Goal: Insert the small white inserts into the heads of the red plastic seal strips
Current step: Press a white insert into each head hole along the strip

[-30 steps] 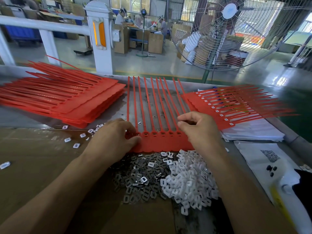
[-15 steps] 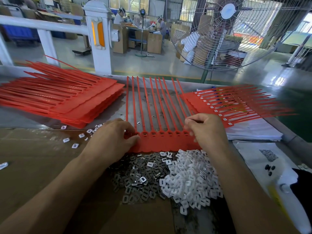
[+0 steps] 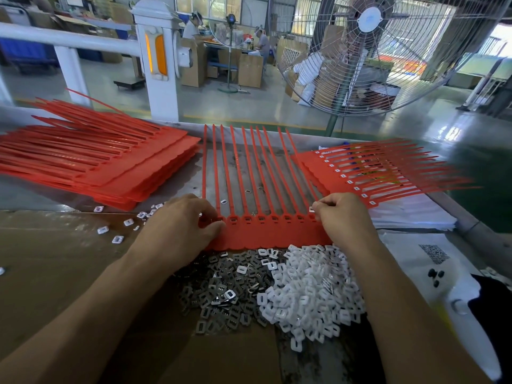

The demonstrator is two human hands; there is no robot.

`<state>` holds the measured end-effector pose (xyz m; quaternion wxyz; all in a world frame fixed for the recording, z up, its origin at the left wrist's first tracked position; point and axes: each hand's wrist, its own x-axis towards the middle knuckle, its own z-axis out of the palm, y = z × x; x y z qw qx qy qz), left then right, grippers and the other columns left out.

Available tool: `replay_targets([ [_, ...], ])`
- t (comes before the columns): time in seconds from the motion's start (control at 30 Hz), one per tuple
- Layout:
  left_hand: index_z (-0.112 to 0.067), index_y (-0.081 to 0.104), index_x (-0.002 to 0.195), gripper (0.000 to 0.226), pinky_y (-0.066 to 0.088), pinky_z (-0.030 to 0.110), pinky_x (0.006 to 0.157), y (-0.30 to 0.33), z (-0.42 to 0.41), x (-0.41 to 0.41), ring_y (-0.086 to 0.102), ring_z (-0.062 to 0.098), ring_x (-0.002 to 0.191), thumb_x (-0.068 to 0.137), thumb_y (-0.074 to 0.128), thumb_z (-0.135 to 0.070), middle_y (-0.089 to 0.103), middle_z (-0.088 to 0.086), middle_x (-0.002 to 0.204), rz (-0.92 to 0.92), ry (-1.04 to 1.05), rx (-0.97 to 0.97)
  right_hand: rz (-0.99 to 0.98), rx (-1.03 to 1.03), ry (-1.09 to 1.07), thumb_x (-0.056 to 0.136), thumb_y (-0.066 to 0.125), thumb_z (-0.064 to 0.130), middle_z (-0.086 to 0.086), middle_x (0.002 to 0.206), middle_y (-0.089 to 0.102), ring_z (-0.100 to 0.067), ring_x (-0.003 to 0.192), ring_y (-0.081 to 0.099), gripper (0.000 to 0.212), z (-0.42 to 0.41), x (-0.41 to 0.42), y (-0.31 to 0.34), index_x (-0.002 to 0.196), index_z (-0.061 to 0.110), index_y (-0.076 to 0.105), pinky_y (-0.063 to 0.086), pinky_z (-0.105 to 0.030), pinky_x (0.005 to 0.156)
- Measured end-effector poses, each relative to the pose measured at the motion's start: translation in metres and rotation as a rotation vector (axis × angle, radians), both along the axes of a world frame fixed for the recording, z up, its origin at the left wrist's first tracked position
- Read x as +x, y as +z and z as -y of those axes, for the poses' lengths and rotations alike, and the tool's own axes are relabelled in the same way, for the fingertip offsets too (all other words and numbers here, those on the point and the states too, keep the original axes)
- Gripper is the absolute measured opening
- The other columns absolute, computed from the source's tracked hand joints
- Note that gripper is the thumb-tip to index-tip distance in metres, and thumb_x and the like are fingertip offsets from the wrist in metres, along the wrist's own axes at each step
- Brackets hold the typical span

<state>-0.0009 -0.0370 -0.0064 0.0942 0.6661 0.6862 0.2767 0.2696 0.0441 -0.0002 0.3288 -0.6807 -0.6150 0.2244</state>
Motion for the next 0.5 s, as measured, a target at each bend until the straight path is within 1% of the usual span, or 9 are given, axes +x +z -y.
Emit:
replay_targets([
  [0.17,-0.034,0.072,0.101,0.020,0.049,0.035,0.087,-0.0013,-0.0004,-0.0002,0.056,0.009,0.097,0.088,0.068,-0.050,0.058,-0.015,0.100,-0.002,0.001,0.000,0.018,-0.008,0.000,0.100,0.063,0.024,0.000,0.083,0.074,-0.015,0.076,0.066,0.017,-0.0006,-0.0002,-0.0014,0.091,0.018,0.076,0.047,-0.028,0.064],
  [0.27,-0.034,0.072,0.101,0.020,0.048,0.034,0.088,-0.0016,-0.0010,-0.0001,0.056,0.009,0.098,0.089,0.068,-0.050,0.058,-0.016,0.101,-0.004,0.001,-0.001,0.016,-0.014,0.006,0.100,0.064,0.024,0.000,0.089,0.075,-0.015,0.081,0.067,0.016,-0.0006,-0.0006,-0.0015,0.095,0.017,0.077,0.046,-0.027,0.065],
  [0.37,-0.034,0.072,0.100,0.019,0.049,0.035,0.088,-0.0012,-0.0010,-0.0003,0.056,0.009,0.098,0.089,0.068,-0.049,0.059,-0.015,0.102,-0.003,0.002,0.003,0.019,-0.020,0.010,0.100,0.064,0.025,-0.001,0.092,0.076,-0.017,0.086,0.068,0.015,-0.0007,-0.0007,-0.0016,0.096,0.017,0.077,0.046,-0.029,0.068],
  [0.5,-0.034,0.072,0.100,0.019,0.048,0.035,0.088,-0.0016,-0.0003,-0.0007,0.056,0.010,0.098,0.089,0.068,-0.049,0.058,-0.015,0.101,-0.002,0.002,0.008,0.033,-0.023,0.013,0.100,0.064,0.025,-0.002,0.091,0.076,-0.018,0.086,0.068,0.016,-0.0005,-0.0007,-0.0018,0.096,0.016,0.076,0.047,-0.029,0.068],
])
